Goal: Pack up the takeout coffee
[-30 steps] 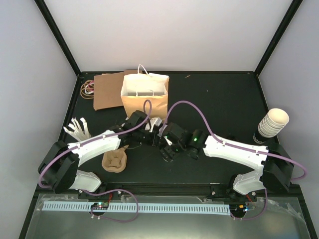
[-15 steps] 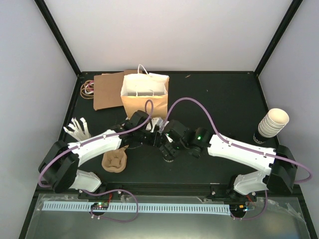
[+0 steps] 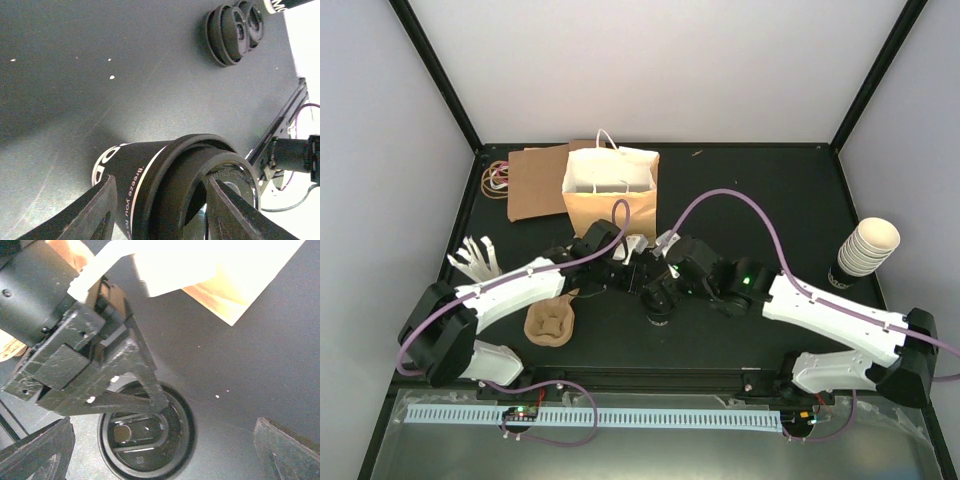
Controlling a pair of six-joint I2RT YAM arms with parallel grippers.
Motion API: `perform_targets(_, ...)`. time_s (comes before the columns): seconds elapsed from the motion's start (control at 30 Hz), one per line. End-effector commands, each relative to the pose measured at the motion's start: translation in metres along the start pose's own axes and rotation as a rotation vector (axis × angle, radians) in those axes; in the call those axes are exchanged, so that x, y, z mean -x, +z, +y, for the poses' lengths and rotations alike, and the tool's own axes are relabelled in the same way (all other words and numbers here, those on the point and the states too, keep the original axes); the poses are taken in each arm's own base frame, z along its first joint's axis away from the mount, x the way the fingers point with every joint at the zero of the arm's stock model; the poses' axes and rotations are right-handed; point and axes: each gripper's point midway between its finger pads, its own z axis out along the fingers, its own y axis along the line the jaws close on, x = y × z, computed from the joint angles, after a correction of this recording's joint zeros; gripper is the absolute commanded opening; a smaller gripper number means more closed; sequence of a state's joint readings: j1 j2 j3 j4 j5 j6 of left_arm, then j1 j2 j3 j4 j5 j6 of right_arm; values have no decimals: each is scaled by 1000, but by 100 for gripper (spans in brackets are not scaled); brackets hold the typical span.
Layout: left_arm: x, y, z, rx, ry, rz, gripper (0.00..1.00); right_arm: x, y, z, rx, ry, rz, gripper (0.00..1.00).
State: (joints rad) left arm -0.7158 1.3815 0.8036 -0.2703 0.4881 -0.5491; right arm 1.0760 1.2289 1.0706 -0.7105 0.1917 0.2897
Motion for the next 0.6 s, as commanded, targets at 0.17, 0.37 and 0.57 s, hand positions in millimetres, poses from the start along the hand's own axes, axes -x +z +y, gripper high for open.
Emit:
perform_targets(0.17,14,-21,-9,88,38,3,72,-3,-19,-30,-24,152,-68,98)
perform_targets(0.37,21,-35,-32,67,84,-23,82,-20,-19,-61,-92,275,-47,95)
perform_targets(0.57,8,-44,-43,193,134,-5,87,-45,-10,-83,-37,456,-7,89)
